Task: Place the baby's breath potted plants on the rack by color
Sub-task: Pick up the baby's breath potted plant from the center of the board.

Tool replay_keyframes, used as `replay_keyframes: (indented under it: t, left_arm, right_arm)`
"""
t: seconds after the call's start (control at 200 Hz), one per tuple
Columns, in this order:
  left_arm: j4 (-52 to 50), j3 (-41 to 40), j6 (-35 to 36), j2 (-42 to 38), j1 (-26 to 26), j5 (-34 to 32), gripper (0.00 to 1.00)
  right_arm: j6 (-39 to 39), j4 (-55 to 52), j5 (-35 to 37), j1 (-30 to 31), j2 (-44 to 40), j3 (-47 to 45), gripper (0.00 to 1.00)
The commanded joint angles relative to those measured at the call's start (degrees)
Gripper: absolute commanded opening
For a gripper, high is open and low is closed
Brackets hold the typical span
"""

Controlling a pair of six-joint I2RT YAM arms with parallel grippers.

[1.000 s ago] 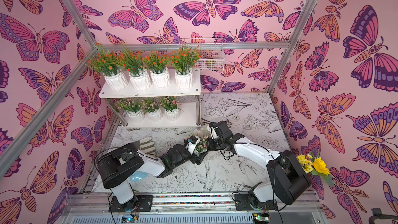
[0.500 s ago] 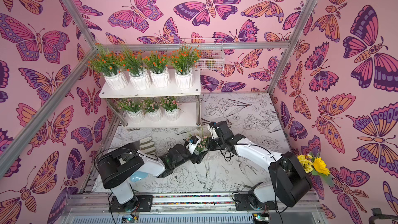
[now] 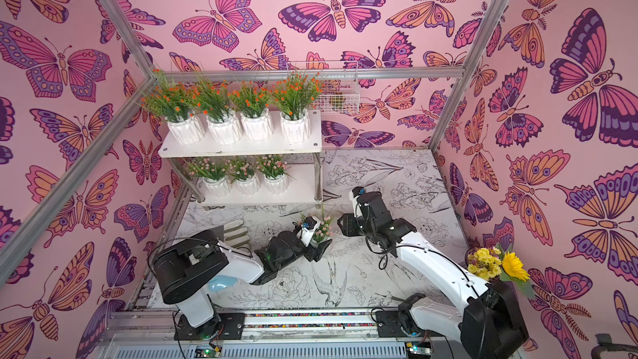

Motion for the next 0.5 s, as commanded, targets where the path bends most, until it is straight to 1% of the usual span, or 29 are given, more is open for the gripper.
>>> replay_keyframes:
  t: [0.0, 0.21, 0.361, 0.496]
  left_arm:
    - [-4.6, 0.5, -0.2, -3.4, 0.2, -4.0, 0.7]
    - [-10.5, 1.9, 0.8, -8.3, 0.3, -7.1, 0.71]
    - [-13.4, 3.3, 1.1, -9.8, 0.9, -8.3, 0.71]
    - [-13.8, 3.8, 1.2, -10.6, 1.9, -8.7, 0.71]
  right_arm:
    - [0.2, -2.3, 2.4, -1.7, -1.3, -1.7, 0.49]
    - [0.5, -1.4, 1.6, -3.3, -2.0, -3.2, 0.49]
    - [1.1, -0.2, 1.0, -3.3, -1.4, -3.8, 0.49]
    - [1.2, 0.1, 0.9, -3.3, -1.0, -4.3, 0.49]
